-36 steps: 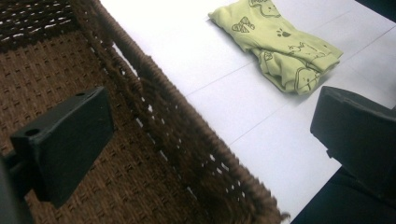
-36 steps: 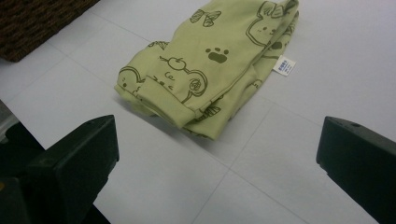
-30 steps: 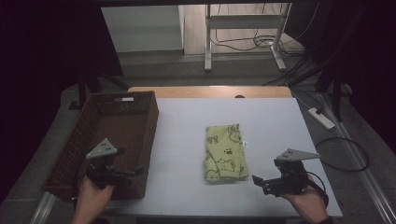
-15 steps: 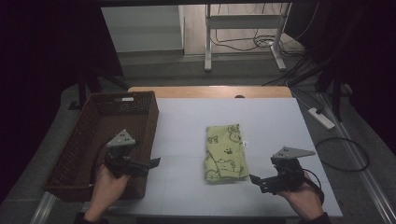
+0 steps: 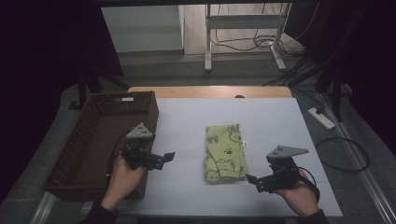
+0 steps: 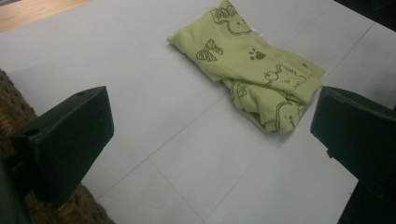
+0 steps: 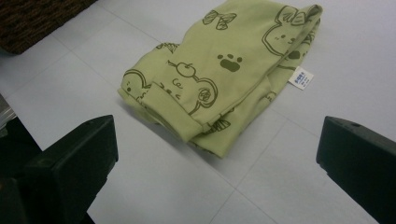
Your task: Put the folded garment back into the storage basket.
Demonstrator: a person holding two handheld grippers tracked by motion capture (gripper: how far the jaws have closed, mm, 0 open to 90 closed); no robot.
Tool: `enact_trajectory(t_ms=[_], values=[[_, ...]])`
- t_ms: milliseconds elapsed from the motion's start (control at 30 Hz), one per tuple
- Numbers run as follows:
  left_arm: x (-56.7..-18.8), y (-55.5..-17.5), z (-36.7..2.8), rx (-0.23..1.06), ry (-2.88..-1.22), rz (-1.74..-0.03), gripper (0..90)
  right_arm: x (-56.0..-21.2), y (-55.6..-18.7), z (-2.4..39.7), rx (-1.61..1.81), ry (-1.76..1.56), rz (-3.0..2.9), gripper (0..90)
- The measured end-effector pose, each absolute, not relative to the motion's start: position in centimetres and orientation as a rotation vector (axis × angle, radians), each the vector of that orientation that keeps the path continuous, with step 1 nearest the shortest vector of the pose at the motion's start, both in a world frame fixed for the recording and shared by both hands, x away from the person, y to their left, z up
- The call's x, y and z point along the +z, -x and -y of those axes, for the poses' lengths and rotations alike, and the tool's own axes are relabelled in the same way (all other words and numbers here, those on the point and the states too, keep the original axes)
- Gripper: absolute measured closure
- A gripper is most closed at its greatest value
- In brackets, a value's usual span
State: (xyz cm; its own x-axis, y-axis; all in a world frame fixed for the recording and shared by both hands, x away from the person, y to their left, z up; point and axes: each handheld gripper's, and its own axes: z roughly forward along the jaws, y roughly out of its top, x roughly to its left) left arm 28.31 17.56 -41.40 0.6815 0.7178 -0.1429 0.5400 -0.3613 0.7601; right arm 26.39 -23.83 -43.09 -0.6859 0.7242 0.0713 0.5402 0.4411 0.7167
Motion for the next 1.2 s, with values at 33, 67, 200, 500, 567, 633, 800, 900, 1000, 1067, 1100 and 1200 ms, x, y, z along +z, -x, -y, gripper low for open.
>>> enact_trajectory(t_ms=[33,67,200,500,567,633,800,900,1000,1067,1100,1200], values=[[-41.4,-28.5,-17.3,0.269,-2.060,-0.964,0.0,-43.1,-26.4,23.8,1.085,-1.095,-2.449,0.0],[-41.5,-28.7,-17.1,0.269,-2.065,-0.960,0.0,-43.2,-26.5,23.8,1.088,-1.091,-2.449,0.0],[-41.6,-29.3,-16.4,0.264,-2.072,-0.957,0.0,-43.3,-26.7,23.6,1.089,-1.079,-2.451,0.0],[-42.0,-30.9,-14.8,0.248,-2.059,-0.957,0.0,-43.5,-27.5,23.1,1.076,-1.047,-2.501,0.0],[-42.1,-31.2,-14.5,0.237,-2.057,-0.949,0.0,-43.6,-27.7,23.0,1.082,-1.050,-2.496,0.0],[-42.2,-31.5,-14.2,0.240,-2.064,-0.943,0.0,-43.7,-27.8,22.9,1.074,-1.057,-2.498,0.0],[-42.5,-32.0,-13.8,0.244,-2.068,-0.938,0.0,-43.9,-28.1,22.6,1.064,-1.083,-2.508,0.0],[-42.7,-32.5,-13.5,0.231,-2.074,-0.924,0.0,-44.0,-28.3,22.3,1.054,-1.082,-2.517,0.0],[-43.0,-33.2,-13.0,0.190,-2.091,-0.888,0.0,-44.1,-28.6,22.3,1.062,-1.093,-2.522,0.0],[-43.2,-33.5,-12.7,0.186,-2.092,-0.887,0.0,-44.2,-28.8,22.3,1.064,-1.100,-2.519,0.0],[-43.2,-33.5,-12.7,0.186,-2.092,-0.887,0.0,-44.2,-28.8,22.3,1.064,-1.100,-2.519,0.0],[-43.3,-33.9,-12.2,0.182,-2.096,-0.897,0.0,-44.4,-29.2,22.3,1.070,-1.114,-2.517,0.0]])
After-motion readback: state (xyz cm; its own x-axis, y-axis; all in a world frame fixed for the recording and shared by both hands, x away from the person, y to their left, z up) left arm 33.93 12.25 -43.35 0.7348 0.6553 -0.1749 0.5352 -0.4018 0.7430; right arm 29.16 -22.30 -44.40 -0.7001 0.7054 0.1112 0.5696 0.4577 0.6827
